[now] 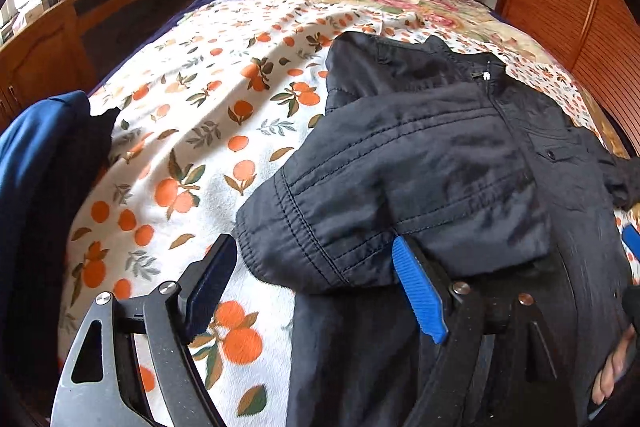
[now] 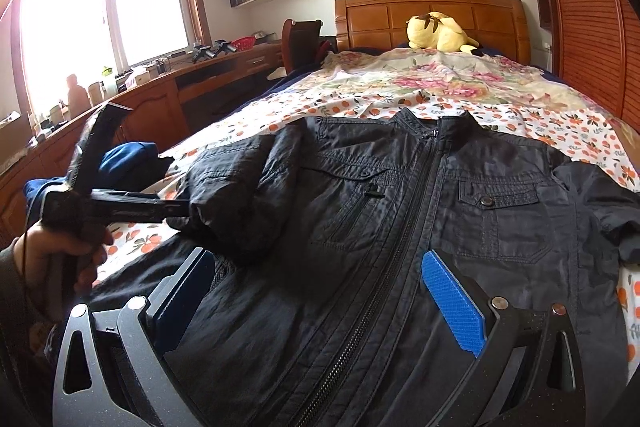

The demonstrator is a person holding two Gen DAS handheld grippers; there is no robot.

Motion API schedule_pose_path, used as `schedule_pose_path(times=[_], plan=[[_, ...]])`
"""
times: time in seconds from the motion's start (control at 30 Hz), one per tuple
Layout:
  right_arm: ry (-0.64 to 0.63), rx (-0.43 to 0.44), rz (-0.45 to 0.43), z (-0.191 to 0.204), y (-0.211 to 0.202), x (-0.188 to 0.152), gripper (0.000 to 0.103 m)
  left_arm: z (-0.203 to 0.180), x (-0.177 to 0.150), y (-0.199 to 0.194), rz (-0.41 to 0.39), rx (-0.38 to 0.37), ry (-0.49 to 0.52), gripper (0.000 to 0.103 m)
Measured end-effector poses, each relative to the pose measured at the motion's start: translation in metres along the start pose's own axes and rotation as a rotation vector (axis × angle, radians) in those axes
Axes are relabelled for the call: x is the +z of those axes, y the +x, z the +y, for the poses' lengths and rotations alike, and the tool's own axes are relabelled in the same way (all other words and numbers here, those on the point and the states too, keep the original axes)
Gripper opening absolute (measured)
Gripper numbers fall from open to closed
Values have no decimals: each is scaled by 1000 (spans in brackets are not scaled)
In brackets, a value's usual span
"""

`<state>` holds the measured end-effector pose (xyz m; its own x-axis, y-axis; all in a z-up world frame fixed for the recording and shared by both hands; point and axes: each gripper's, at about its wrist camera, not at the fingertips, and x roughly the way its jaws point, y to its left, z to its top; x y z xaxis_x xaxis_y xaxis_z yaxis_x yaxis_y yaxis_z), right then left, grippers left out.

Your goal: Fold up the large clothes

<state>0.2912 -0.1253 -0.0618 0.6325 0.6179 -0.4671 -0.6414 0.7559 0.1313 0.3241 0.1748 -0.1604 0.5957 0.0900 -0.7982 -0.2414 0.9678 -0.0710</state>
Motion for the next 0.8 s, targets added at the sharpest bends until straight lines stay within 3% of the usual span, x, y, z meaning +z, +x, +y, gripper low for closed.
schedule_pose_path(times=[0.13, 0.33, 0.4, 0.5, 0.67, 0.8], plan=[[-10, -11, -1, -1, -12, -2, 103, -7, 2, 14, 43, -4, 25, 80], [-37, -52, -10, -11, -35, -8, 103, -15, 0, 26, 92, 0, 30, 51], [-38, -65, -10, -16, -41, -11, 103, -17, -1, 28, 102, 8, 34, 33], [-50, -93, -4, -21, -48, -14, 103, -22, 2, 21, 92, 31, 44, 17], [-50, -130, -15, -29, -67, -17, 103, -42, 13, -26, -34, 71, 86, 15], [-33, -156, -26, -38, -81, -21, 103, -72, 21, -67, -133, 45, 141, 15]])
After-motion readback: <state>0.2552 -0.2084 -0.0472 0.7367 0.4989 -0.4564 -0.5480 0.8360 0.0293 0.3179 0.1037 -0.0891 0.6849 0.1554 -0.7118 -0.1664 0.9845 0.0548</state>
